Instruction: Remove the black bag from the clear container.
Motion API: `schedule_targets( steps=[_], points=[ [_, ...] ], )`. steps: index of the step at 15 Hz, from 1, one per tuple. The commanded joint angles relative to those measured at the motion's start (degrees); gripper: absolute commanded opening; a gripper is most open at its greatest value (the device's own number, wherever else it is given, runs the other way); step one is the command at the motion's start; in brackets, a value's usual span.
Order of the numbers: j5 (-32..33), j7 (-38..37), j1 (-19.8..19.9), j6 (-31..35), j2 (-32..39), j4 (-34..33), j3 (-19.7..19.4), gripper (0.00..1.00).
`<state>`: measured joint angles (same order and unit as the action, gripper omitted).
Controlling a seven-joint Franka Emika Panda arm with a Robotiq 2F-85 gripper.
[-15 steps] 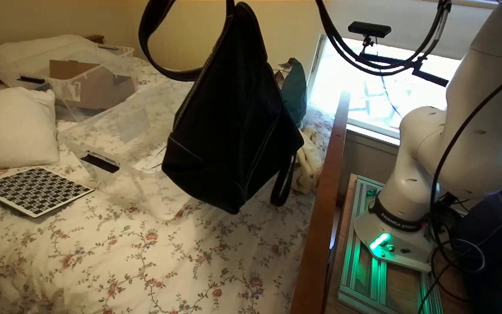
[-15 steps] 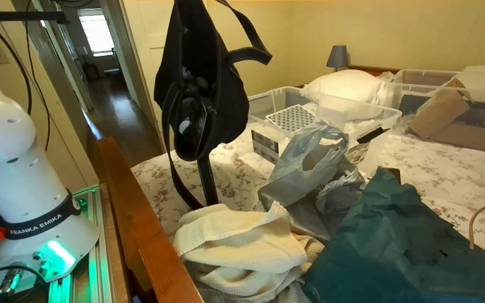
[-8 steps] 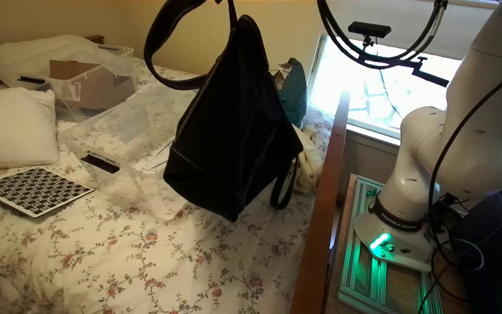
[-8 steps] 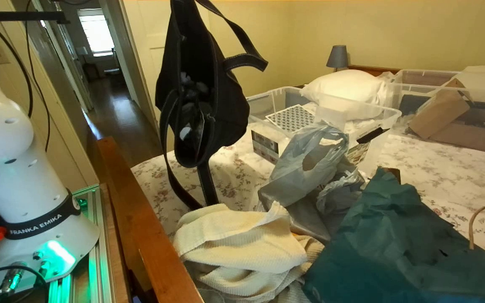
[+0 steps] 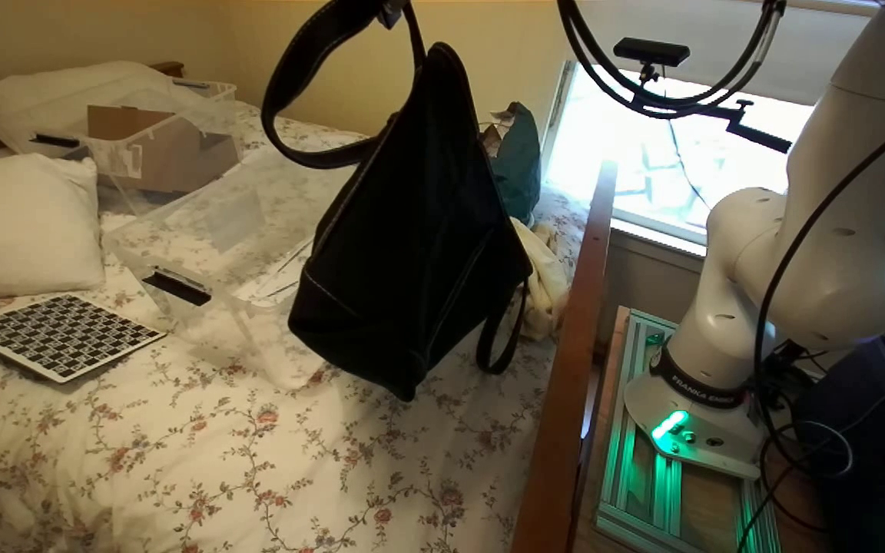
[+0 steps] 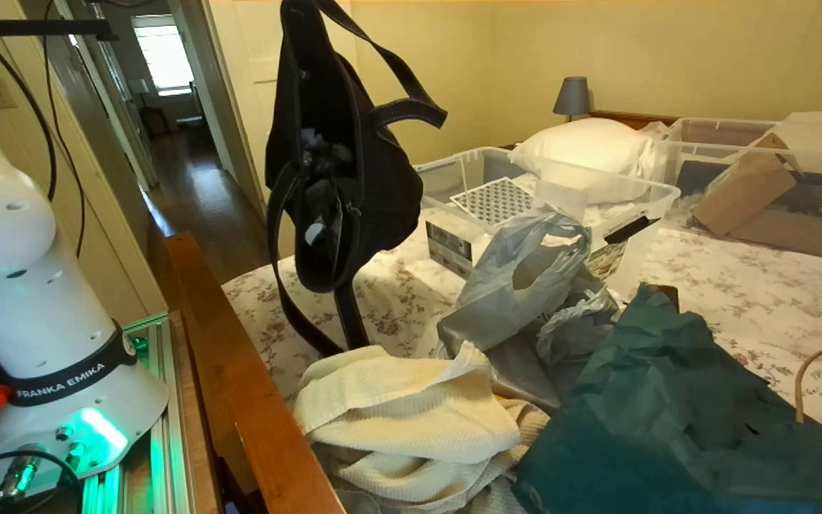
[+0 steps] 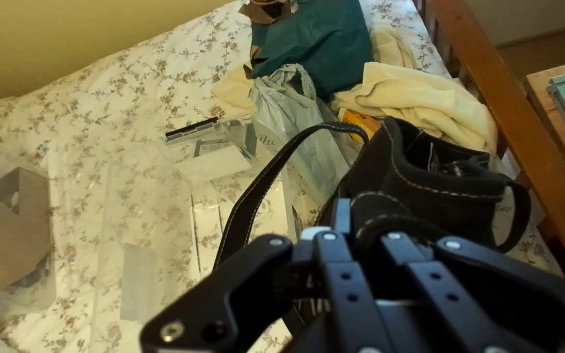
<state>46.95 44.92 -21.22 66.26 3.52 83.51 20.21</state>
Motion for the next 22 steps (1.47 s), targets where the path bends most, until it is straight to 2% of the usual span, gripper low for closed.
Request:
schedule_targets(
  steps=[1,4,5,6,16,22],
  points=[
    [-1.7,5.0,0.8,0.1,-2.2,0.4,-0.3,0.01],
    [-2.6,6.3,1.0,-0.2,-2.4,0.6,-0.4,0.02],
    [-2.7,6.7,1.0,-0.3,-2.4,0.5,-0.4,0.12],
    [-2.6,7.0,1.0,-0.4,-2.4,0.6,-0.4,0.32],
    [-3.3,7.5,1.4,0.4,-2.5,0.5,-0.5,0.98],
    [-4.5,6.6,2.1,3.5,-3.1,0.3,-1.0,1.00]
  ],
)
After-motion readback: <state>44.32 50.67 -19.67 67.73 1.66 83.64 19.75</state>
